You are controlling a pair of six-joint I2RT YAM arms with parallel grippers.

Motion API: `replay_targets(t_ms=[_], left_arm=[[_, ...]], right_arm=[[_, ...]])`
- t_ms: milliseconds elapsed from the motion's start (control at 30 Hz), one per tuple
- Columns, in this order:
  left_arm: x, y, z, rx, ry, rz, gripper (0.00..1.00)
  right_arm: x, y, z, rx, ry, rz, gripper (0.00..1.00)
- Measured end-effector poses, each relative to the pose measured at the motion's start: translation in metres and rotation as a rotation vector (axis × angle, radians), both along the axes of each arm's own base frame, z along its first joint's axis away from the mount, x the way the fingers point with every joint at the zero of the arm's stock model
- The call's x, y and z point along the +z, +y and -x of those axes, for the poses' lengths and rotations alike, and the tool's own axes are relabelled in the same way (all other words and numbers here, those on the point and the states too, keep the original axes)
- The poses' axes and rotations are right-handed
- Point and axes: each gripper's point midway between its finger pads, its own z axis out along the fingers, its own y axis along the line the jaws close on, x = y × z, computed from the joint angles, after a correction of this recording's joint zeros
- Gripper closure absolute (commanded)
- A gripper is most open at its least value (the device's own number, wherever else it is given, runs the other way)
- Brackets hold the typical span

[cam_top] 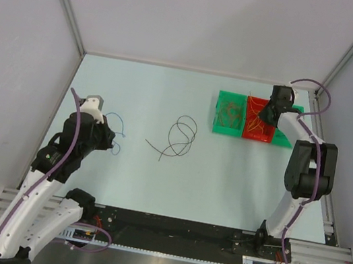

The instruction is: Untangle the cables

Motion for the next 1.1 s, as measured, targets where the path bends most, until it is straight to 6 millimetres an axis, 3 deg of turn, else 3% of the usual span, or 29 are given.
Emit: replay_targets(t_ms=[200, 533, 633, 667, 700, 733, 833, 900, 1100], left_arm=[[-0.001, 0.0, 0.0, 0.0, 0.004, -0.001, 0.99], [-0.001, 0.0, -0.001, 0.0, 0.004, -0.001, 1.0], [-0.001, 0.0, -0.001, 0.0, 0.004, -0.001, 1.0], [-0.001, 0.0, 0.0, 0.0, 0.002, -0.001, 1.0], [0.0, 0.0, 0.0, 0.0, 0.001, 0.0, 1.0], [0.001, 0.0, 0.0, 0.0, -0.003, 0.001, 1.0], [0.003, 0.0, 0.001, 0.0, -0.013, 0.004, 1.0], [0.004, 0.0, 0.001, 0.0, -0.018, 0.006, 1.0], [0.007, 0.001, 0.002, -0.001, -0.03, 0.01, 1.0]], right_arm=[[-0.018, -0.011, 0.002, -0.043, 0.037, 0.011, 1.0], [-0.019, -0.024, 0.002, -0.075, 0.038, 0.028, 1.0], [-0.018, -0.022, 0.003, -0.07, 0.04, 0.029, 0.84], [-0.018, -0.022, 0.004, -0.067, 0.043, 0.031, 0.72], [-0.016, -0.022, 0.005, -0.066, 0.042, 0.032, 0.65], [-0.012, -0.022, 0.007, -0.063, 0.039, 0.034, 0.57], [0.014, -0.021, 0.011, -0.055, -0.002, 0.037, 0.45], [0.03, -0.021, 0.012, -0.055, -0.037, 0.034, 0.43], [0.107, -0.022, 0.019, -0.052, -0.173, 0.031, 0.42]])
